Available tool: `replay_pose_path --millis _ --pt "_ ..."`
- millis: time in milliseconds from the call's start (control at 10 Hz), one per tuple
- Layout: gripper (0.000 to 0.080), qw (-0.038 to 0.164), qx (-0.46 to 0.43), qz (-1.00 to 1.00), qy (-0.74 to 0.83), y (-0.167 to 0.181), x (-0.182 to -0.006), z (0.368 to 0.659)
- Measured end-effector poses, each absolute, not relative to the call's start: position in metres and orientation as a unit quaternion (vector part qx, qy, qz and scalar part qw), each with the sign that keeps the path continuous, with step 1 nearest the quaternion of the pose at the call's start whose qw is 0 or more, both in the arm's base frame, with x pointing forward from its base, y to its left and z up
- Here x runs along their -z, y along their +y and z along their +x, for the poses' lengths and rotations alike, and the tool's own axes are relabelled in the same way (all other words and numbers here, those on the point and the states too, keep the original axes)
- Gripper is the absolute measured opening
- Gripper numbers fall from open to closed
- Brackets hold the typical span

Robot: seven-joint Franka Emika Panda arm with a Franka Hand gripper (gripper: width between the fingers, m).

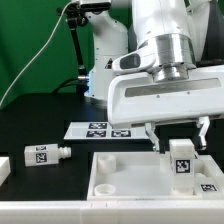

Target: Assemble one leg

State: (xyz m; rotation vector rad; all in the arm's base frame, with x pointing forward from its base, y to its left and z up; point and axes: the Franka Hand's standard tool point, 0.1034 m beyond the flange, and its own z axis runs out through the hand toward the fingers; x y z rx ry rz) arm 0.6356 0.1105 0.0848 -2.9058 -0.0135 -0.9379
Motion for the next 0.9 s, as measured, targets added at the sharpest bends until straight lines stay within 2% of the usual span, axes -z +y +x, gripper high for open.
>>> replay_pose_path --millis 100,200,500,600,700,900 --pt "0.0487 0.045 0.3 -0.953 -0.004 0.109 -0.087 0.636" --pt "0.0619 0.049 0.287 -0.957 -0.001 0.106 -0.104 0.639" --pt "0.0649 0.057 0.259 -0.964 0.001 0.102 -0.131 0.643" --pt "0.0649 0.058 0.247 -0.967 0.0 0.103 -0.127 0.64" --pt "0.0649 0.066 0.192 -0.979 -0.004 0.107 -0.123 0.636" --pt "0.0649 0.075 0.139 -0.987 -0.007 0.109 -0.126 0.638"
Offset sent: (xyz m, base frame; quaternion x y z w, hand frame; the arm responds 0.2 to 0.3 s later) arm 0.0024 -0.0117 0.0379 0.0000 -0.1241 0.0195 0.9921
